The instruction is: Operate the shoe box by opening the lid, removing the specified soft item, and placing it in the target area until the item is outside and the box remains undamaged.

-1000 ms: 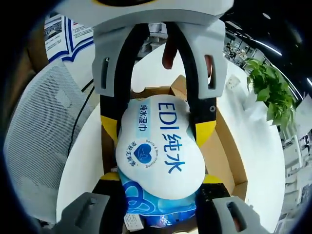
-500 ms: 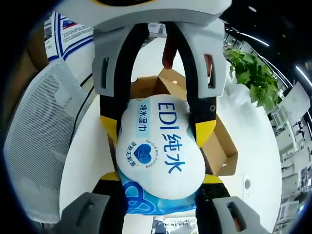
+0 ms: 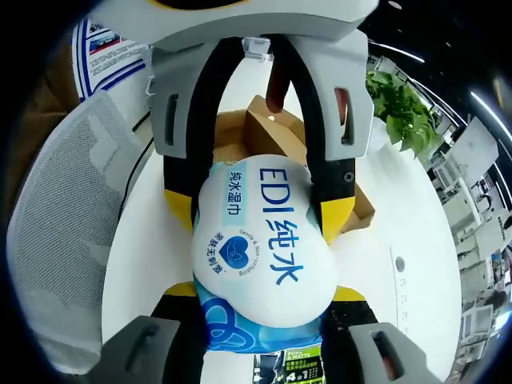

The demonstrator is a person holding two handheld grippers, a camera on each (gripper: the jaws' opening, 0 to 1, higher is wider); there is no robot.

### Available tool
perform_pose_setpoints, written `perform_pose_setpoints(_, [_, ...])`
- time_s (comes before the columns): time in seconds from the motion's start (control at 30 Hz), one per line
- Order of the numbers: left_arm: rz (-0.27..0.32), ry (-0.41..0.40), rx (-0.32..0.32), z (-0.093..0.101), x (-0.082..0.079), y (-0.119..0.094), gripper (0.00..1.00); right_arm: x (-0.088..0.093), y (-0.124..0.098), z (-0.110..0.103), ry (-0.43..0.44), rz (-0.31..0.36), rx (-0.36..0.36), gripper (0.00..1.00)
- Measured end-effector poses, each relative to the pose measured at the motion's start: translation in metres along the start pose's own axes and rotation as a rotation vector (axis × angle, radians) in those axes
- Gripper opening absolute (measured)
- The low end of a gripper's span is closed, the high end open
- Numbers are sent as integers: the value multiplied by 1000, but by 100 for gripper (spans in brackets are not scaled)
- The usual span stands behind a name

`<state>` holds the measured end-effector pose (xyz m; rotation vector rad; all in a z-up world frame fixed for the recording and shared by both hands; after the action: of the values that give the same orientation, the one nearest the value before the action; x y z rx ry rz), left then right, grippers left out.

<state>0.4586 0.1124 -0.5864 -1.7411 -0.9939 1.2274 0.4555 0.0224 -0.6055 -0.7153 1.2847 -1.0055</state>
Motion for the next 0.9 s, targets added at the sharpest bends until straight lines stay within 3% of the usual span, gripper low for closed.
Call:
perform_pose_setpoints(0.57, [20,93,38,-15,-51,25,58,52,-24,5,80,-23,37,54])
perform_pose_setpoints(0.9, [30,114,44,-25,-63,36,58,67,-27,12,100,-35,44,54])
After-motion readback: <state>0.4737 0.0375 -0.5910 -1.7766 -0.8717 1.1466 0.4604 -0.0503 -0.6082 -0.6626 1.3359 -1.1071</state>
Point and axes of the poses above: the point that each gripper's makers call its tool centre point, and the gripper's own axes: y roughly forward along the fingers, z roughly to its right, x roughly out of its underside, the point moved 8 cm from there along -y, roughly backward along the fingers, and after that the axes turned 5 degrees about -z, right-handed, at the moved point
